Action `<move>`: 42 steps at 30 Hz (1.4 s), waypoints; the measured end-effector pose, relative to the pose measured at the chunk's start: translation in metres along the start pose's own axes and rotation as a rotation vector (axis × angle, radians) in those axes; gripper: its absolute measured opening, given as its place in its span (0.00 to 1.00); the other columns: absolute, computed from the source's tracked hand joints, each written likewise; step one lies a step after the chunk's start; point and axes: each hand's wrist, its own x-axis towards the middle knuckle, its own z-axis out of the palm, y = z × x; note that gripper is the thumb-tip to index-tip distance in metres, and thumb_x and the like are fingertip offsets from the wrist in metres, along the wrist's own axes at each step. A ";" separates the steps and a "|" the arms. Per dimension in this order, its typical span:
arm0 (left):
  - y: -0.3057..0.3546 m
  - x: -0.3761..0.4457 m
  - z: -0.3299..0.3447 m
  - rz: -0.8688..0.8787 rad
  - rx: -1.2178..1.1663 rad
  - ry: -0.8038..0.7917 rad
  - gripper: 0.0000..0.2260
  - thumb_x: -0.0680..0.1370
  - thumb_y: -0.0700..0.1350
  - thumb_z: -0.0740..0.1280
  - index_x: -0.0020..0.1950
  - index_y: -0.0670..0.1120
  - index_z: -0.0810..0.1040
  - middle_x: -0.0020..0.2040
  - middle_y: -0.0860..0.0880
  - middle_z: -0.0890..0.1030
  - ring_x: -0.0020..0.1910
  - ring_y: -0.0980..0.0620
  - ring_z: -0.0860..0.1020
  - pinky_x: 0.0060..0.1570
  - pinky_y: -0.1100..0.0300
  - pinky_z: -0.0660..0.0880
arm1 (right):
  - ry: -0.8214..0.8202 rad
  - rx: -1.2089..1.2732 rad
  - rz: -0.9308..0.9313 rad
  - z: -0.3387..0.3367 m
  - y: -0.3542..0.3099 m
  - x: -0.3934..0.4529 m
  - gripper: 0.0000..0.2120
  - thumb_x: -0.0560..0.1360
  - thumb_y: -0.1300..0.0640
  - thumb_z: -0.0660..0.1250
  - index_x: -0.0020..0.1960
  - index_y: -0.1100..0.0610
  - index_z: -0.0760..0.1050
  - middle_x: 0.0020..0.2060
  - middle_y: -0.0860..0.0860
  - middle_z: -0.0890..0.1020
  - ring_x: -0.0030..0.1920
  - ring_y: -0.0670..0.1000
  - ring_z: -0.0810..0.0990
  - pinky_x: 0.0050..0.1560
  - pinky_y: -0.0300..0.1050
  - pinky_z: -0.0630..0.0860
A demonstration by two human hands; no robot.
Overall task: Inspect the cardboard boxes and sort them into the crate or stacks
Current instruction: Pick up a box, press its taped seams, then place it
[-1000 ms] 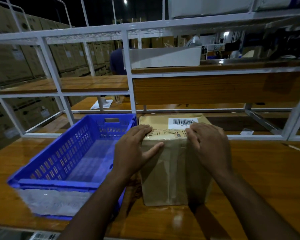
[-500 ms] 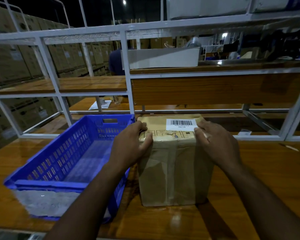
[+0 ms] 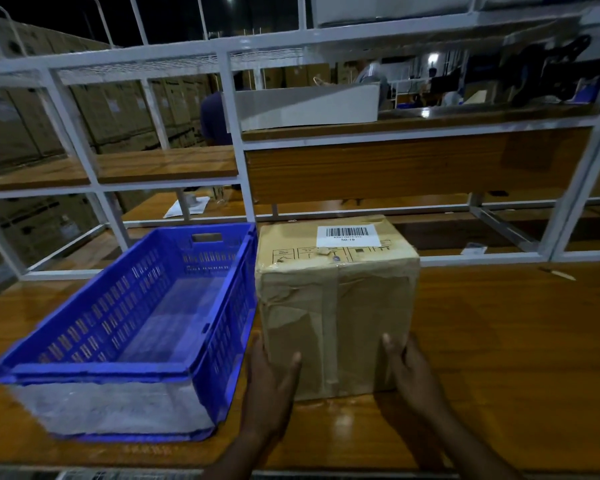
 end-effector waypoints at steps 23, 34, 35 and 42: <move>0.143 0.018 -0.052 0.094 -0.287 -0.027 0.26 0.79 0.68 0.56 0.68 0.51 0.73 0.53 0.49 0.86 0.48 0.52 0.86 0.42 0.53 0.84 | 0.128 0.205 -0.233 -0.076 -0.135 -0.012 0.20 0.74 0.35 0.59 0.58 0.46 0.75 0.44 0.46 0.85 0.43 0.45 0.86 0.35 0.41 0.80; 0.172 0.050 -0.075 0.009 -0.193 -0.137 0.33 0.78 0.47 0.67 0.79 0.56 0.55 0.71 0.49 0.73 0.59 0.51 0.79 0.56 0.52 0.79 | 0.130 -0.056 -0.183 -0.087 -0.180 0.030 0.29 0.77 0.61 0.70 0.71 0.47 0.60 0.65 0.49 0.71 0.61 0.54 0.77 0.55 0.52 0.81; 0.172 0.053 -0.075 0.003 -0.172 -0.123 0.32 0.79 0.46 0.67 0.79 0.56 0.55 0.71 0.49 0.72 0.61 0.50 0.78 0.57 0.53 0.79 | 0.155 -0.133 -0.192 -0.084 -0.182 0.035 0.24 0.77 0.60 0.70 0.68 0.50 0.65 0.68 0.51 0.68 0.65 0.56 0.75 0.53 0.47 0.80; 0.164 0.076 -0.057 0.412 0.317 0.100 0.19 0.83 0.44 0.64 0.75 0.50 0.72 0.77 0.52 0.69 0.77 0.57 0.60 0.74 0.52 0.62 | 0.215 -0.657 -0.471 -0.052 -0.188 0.031 0.09 0.80 0.53 0.67 0.56 0.54 0.83 0.56 0.52 0.82 0.53 0.48 0.78 0.48 0.38 0.73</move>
